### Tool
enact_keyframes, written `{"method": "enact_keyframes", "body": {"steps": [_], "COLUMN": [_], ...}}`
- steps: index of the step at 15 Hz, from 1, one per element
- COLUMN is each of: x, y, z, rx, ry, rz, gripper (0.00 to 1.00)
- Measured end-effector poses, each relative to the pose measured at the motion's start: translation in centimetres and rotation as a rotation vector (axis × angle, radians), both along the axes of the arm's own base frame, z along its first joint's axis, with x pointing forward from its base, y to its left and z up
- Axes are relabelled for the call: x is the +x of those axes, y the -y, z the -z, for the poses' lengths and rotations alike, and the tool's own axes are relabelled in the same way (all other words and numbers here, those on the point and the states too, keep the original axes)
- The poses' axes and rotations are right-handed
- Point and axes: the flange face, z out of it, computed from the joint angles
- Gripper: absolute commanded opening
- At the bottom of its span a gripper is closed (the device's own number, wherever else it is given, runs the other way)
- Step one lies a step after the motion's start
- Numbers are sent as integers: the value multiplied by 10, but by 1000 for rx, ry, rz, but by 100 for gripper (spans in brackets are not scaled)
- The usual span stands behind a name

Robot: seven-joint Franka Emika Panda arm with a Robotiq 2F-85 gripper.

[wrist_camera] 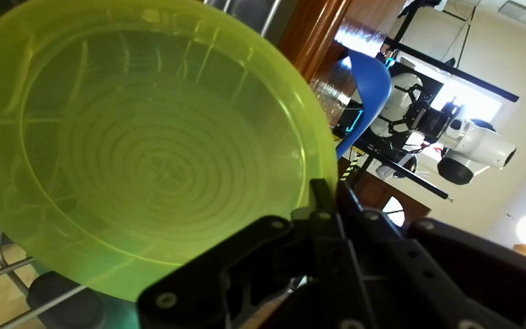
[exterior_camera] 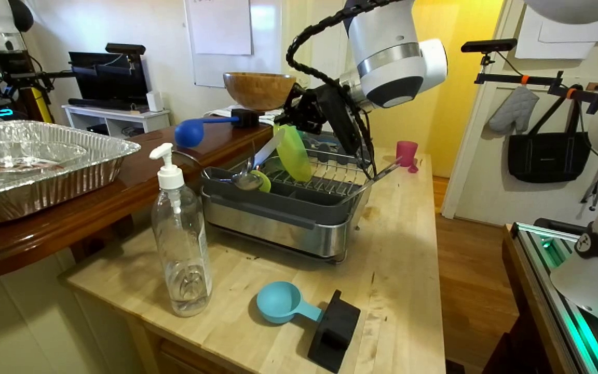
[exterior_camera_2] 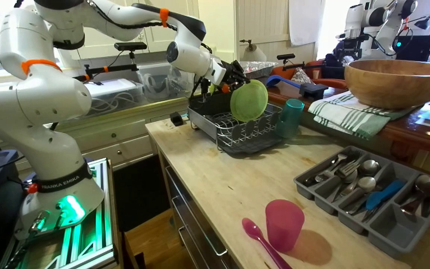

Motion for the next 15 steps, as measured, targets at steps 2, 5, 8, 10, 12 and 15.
{"method": "enact_keyframes", "body": {"steps": [2, 5, 8, 10, 12, 15], "x": [1, 3, 3, 2, 1, -3], "y": [-3, -4, -5, -8, -10, -7], "z": [4, 7, 10, 11, 11, 10], "rx": [-13, -31, -45, -53, -58, -52], "ry": [-4, -4, -2, 0, 4, 8], "rz": [12, 34, 52, 59, 67, 92], "gripper": [1, 1, 1, 1, 1, 1]}}
